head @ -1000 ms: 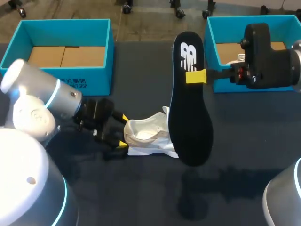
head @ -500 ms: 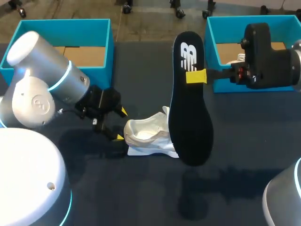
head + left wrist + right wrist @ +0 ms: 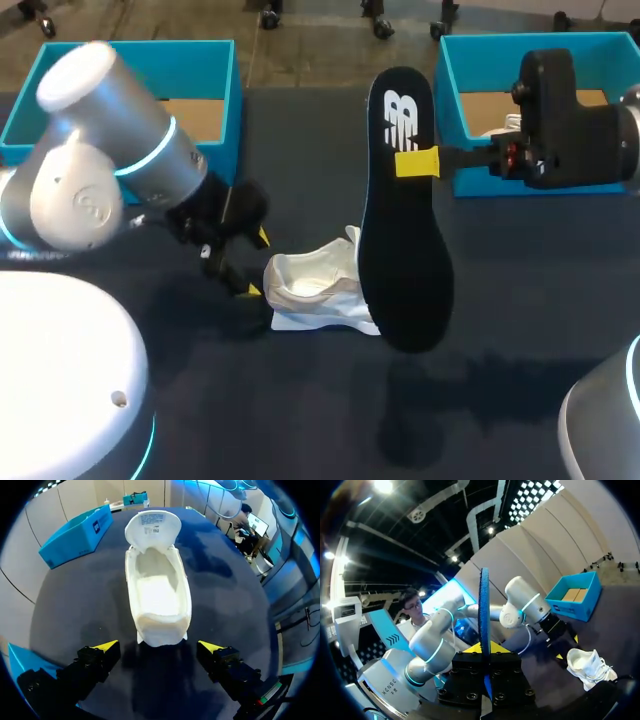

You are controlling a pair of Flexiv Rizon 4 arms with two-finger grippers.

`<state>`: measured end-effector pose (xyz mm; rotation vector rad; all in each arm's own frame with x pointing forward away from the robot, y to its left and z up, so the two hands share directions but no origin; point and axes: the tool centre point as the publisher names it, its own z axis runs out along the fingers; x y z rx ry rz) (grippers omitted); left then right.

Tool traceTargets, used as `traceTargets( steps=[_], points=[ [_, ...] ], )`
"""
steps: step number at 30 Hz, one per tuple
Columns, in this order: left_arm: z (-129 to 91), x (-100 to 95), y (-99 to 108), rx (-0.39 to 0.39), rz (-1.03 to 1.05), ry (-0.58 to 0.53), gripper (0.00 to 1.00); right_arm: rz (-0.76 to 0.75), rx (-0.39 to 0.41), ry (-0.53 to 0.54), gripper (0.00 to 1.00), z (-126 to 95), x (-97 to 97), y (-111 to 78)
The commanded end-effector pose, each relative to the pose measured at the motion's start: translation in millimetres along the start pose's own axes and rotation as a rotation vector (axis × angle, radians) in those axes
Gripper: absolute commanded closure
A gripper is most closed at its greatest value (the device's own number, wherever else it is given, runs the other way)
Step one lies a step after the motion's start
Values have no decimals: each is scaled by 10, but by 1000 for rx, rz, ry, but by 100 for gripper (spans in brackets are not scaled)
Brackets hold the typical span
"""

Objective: Take the shoe out of the shoebox, open the shoe tongue, remove and reinsert the insole, then place the shoe into the shoebox

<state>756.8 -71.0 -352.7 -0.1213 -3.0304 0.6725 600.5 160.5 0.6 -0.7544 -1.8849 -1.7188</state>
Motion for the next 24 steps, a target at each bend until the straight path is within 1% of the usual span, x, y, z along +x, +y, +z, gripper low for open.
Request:
traceTargets(
  steps=[1,3,8,10,11,12,13,14,17,21,24],
  points=[
    [-128,-57,-144,-159,-27,26,0,1,0,-2,100,20,-6,-5],
    [-156,-75,-171,-193,-46,40,0,1,0,-2,100,20,-6,-5],
    [-220,-69,-244,-314,-37,16,0,1,0,-2,100,20,-6,-5],
    [-223,-68,-249,-318,-35,16,0,1,0,-2,100,20,-6,-5],
    [-261,-59,-288,-356,-47,23,0,1,0,-2,100,20,-6,-5],
    [-269,-56,-294,-369,-51,23,0,1,0,-2,100,20,-6,-5],
    [-277,-56,-306,-369,-54,24,0,1,0,-2,100,20,-6,-5],
    [-289,-56,-316,-390,-70,15,0,1,0,-2,100,20,-6,-5],
    [-305,-43,-356,-397,-70,18,0,1,0,-2,100,20,-6,-5],
    [-338,37,-418,-402,-50,21,0,1,0,-2,100,20,-6,-5],
    [-351,79,-461,-429,-46,-10,0,1,0,-2,100,20,-6,-5]
  ],
)
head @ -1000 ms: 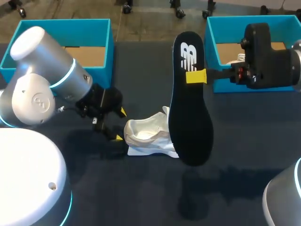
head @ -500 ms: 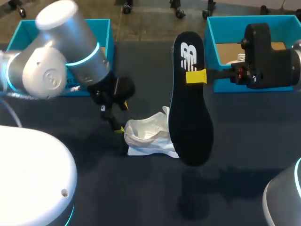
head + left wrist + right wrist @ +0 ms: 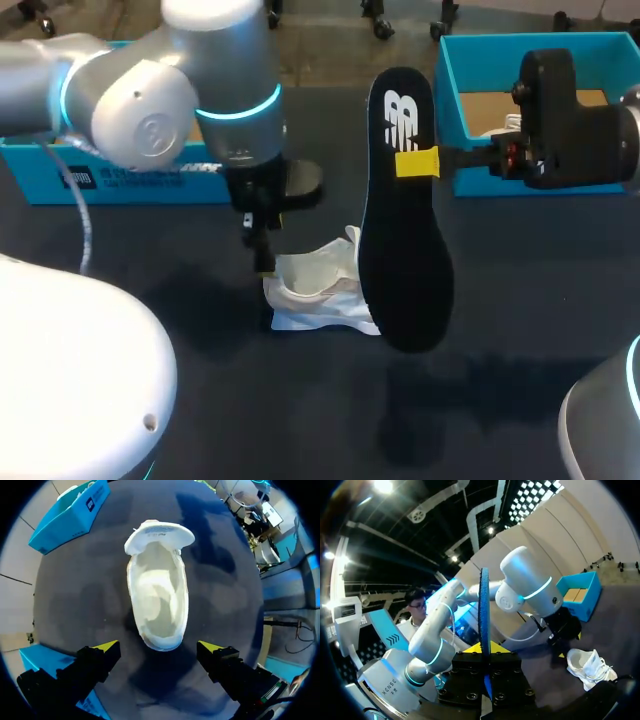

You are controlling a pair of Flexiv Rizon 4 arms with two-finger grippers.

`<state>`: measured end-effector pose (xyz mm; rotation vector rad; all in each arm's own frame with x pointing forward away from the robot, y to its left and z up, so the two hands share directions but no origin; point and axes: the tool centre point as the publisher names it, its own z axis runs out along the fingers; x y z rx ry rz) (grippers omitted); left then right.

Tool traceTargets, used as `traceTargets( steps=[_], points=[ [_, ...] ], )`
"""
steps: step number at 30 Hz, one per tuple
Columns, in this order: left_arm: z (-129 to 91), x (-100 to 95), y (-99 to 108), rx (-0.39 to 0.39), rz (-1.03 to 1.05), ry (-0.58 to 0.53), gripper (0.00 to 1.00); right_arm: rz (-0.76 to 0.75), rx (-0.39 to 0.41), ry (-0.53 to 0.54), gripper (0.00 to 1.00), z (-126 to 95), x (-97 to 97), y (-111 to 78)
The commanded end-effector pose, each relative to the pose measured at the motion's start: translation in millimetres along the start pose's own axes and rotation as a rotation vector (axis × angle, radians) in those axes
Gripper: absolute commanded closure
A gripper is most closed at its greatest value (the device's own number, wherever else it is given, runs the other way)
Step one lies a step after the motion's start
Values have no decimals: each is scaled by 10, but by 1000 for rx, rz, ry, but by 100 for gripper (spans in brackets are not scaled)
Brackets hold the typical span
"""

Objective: Take the shoe out of the shoebox, open the shoe tongue, remove and reinsert the insole, then place the shoe into the shoebox

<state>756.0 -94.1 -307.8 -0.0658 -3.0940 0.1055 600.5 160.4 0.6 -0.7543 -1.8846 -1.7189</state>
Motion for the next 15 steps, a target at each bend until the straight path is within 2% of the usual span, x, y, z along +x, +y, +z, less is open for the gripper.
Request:
traceTargets(
  steps=[1,8,15],
  points=[
    [-59,98,-59,-62,-6,-25,0,1,0,-2,100,20,-6,-5],
    [-37,129,-187,-60,7,-22,0,1,0,-2,100,20,-6,-5],
    [20,67,-236,-65,-4,-37,0,1,0,-2,100,20,-6,-5]
  ],
)
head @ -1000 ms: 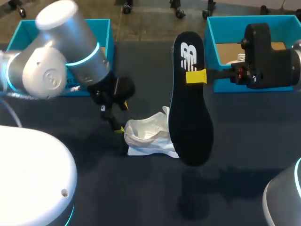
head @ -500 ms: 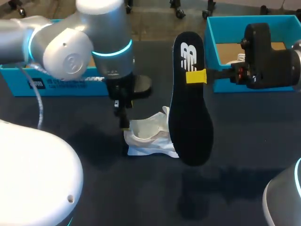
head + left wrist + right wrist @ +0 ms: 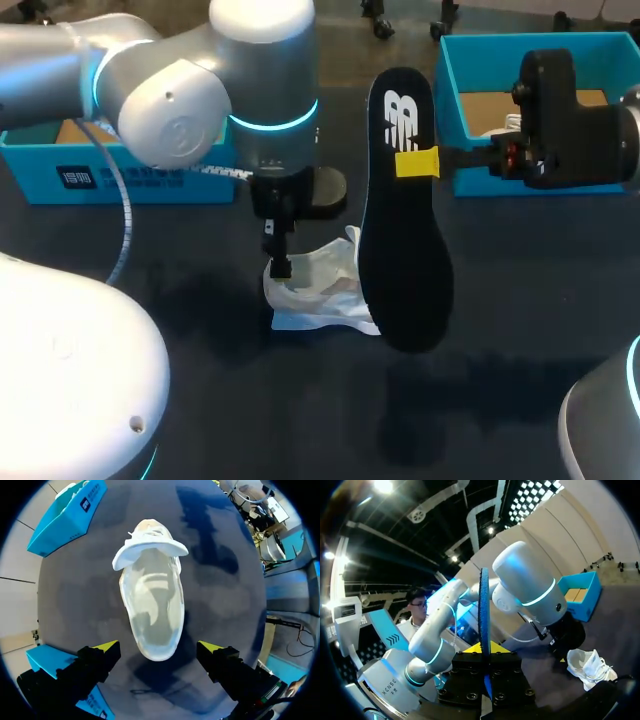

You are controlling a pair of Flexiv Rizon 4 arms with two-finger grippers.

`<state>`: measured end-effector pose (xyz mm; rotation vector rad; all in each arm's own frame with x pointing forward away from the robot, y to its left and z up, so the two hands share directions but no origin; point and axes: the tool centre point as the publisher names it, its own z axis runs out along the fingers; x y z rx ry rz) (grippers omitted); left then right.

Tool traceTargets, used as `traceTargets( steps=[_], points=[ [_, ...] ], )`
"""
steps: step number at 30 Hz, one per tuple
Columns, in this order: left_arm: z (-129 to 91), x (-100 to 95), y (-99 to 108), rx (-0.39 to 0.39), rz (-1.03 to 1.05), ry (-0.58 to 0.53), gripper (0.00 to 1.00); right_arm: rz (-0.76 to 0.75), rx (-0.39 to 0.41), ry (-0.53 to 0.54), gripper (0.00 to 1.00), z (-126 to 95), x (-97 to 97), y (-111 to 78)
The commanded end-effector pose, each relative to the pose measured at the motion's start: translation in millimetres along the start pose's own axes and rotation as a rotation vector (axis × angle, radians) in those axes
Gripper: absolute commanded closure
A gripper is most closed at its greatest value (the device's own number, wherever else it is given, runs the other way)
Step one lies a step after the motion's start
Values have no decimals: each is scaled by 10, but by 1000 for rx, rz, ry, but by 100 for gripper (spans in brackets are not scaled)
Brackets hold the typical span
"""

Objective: Take the shoe out of the shoebox, open the shoe tongue, remove and reinsert the insole, then place the shoe into the shoebox

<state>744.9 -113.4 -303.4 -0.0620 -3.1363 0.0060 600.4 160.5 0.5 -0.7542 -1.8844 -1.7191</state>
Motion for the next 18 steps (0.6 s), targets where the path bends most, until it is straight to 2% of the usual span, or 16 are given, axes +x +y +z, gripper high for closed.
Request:
traceTargets(
  steps=[1,11,18],
  points=[
    [56,-47,-49,1,-2,4,0,1,0,-2,100,19,-7,-4],
    [252,-334,-375,7,-37,21,0,1,0,-2,100,19,-7,-4],
    [425,-457,-569,3,-39,34,0,1,0,-2,100,19,-7,-4]
  ],
)
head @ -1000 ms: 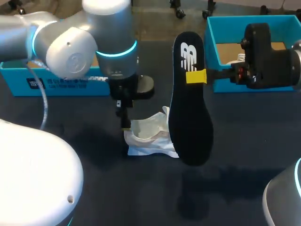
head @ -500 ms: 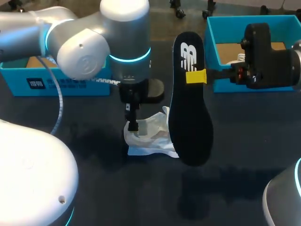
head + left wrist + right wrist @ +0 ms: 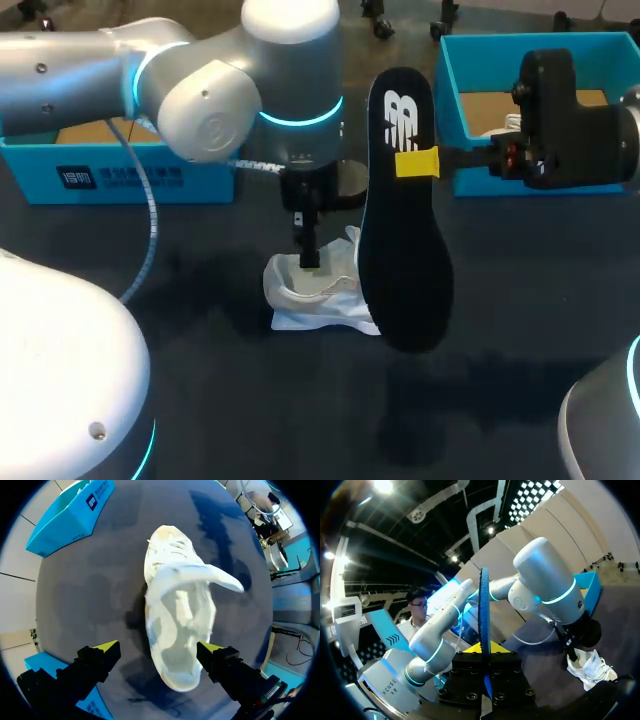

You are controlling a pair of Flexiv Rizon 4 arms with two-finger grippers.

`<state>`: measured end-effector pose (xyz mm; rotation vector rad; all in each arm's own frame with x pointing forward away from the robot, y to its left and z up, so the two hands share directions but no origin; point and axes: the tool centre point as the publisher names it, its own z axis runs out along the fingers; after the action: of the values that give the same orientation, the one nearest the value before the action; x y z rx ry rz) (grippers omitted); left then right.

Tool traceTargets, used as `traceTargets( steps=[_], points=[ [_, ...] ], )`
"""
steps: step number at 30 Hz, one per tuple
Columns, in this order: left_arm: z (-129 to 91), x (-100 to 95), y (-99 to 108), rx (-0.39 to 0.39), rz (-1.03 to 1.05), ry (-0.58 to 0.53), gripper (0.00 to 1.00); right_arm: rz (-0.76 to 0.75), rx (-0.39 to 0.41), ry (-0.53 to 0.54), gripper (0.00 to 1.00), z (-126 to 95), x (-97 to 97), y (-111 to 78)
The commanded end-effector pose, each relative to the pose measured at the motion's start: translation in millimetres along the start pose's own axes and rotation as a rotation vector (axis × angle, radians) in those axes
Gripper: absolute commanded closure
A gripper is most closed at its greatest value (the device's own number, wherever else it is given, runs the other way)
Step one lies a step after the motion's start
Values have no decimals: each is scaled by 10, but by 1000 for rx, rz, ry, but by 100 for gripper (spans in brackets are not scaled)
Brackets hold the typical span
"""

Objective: Take the shoe out of the shoebox, open the shoe tongue, remove and reinsert the insole, then place the shoe into the shoebox

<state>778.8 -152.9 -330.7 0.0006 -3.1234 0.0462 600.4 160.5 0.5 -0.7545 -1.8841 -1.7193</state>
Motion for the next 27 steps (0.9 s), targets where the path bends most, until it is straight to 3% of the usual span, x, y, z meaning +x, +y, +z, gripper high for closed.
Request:
traceTargets(
  steps=[1,11,15,16,18,21,22,23,27],
  points=[
    [187,-104,-214,-23,2,24,0,1,1,-2,100,19,-6,-3],
    [500,-220,-353,20,13,66,0,1,1,-2,100,19,-6,-3],
    [615,-177,-405,12,27,88,25,1,1,-2,100,19,-6,-3],
    [646,-161,-407,8,29,92,38,1,1,-2,100,19,-6,-3],
    [691,-137,-404,6,33,110,44,1,1,-2,100,19,-6,-3],
    [757,-83,-392,5,41,127,65,1,1,-2,100,19,-6,-3],
    [766,-67,-387,6,42,131,85,1,1,-2,100,19,-6,-3],
    [771,-55,-383,9,43,135,100,1,1,-2,100,19,-6,-3],
    [762,-31,-375,20,58,143,100,1,1,-2,100,19,-6,-3]
  ],
)
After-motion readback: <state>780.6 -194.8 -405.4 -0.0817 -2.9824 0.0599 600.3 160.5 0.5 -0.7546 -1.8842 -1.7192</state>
